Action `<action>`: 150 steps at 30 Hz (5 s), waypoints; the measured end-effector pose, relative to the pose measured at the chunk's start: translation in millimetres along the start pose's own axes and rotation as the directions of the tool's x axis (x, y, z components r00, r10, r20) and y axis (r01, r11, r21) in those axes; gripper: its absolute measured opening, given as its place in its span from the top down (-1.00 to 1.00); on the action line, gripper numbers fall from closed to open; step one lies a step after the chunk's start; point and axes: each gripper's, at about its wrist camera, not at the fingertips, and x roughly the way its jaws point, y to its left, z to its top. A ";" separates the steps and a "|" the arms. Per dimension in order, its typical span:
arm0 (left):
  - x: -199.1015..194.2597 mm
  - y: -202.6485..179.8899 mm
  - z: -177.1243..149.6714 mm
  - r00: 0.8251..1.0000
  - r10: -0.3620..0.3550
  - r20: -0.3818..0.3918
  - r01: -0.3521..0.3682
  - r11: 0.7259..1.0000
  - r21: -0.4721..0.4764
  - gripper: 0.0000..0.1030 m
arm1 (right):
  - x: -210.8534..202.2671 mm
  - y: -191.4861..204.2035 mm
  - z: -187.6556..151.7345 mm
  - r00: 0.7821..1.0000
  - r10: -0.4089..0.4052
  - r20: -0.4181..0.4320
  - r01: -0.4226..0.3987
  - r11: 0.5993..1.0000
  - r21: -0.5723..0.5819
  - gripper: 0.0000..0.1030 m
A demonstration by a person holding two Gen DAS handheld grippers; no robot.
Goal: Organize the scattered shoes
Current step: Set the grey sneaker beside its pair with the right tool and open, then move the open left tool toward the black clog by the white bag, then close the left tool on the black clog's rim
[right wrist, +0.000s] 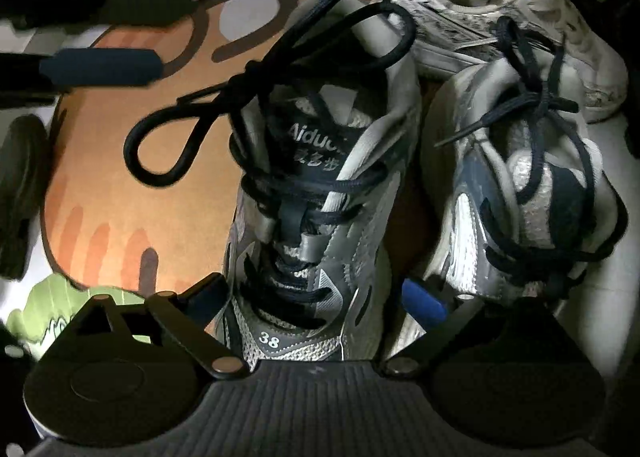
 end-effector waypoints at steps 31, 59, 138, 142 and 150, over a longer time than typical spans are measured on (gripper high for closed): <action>-254.9 -181.0 -96.9 0.784 0.542 0.305 -0.437 0.829 -0.349 -0.46 | -322.5 2.6 23.6 0.946 0.227 0.232 -0.176 0.959 -0.223 -0.78; -258.6 -95.3 -96.9 0.624 0.724 0.295 -0.542 0.673 -0.503 -0.45 | -245.2 19.1 52.9 0.952 0.141 0.270 -0.030 0.925 -0.378 -0.77; 73.9 -156.3 172.8 0.995 0.097 -0.025 -0.086 0.959 0.271 -0.36 | -275.8 -1.1 52.0 0.933 -0.070 0.354 0.190 0.929 -0.318 -0.91; 117.7 -148.5 184.3 0.995 0.062 -0.078 -0.036 0.953 0.300 -0.36 | -271.2 -6.5 54.7 0.901 -0.179 0.394 0.287 0.929 -0.233 -0.91; 199.0 -128.2 178.4 0.987 -0.030 -0.158 0.078 0.948 0.307 -0.36 | -253.2 -13.4 73.2 0.884 -0.280 0.374 0.364 0.915 -0.176 -0.91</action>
